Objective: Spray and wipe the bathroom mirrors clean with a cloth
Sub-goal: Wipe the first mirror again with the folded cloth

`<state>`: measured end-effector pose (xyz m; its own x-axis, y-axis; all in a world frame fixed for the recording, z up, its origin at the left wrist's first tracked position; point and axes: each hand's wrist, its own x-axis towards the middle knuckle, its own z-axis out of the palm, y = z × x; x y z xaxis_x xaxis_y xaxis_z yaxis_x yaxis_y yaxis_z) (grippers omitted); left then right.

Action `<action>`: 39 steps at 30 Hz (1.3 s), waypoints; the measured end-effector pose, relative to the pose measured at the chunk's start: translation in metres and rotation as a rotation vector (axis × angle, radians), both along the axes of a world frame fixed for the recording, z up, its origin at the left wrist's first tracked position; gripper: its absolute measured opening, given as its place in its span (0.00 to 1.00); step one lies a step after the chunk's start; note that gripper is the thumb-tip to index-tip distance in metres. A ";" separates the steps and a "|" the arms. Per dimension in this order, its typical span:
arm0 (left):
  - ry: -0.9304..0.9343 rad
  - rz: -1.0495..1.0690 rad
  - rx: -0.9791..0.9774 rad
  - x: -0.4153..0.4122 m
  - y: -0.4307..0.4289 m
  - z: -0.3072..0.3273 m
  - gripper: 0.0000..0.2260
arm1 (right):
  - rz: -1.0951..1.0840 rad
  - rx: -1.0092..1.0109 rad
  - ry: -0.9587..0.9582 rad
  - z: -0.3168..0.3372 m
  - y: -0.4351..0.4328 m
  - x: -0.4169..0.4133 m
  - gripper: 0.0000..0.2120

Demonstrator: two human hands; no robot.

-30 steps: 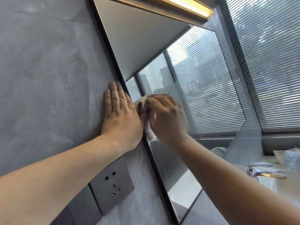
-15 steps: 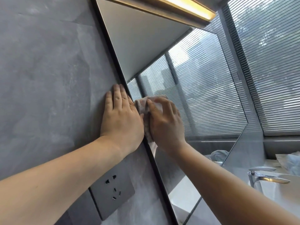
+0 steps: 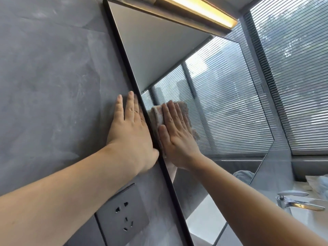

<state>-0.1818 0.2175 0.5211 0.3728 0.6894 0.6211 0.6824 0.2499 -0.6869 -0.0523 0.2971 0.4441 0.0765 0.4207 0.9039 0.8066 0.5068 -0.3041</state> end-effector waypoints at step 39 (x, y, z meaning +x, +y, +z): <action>-0.025 -0.075 0.022 -0.021 0.010 0.091 0.71 | -0.231 -0.298 0.632 0.089 0.123 0.185 0.33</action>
<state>-0.2028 0.2271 0.6123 0.4074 0.6458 0.6458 0.7167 0.2122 -0.6643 0.1326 0.4197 0.5333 0.6615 0.5521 0.5077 0.5078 0.1685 -0.8448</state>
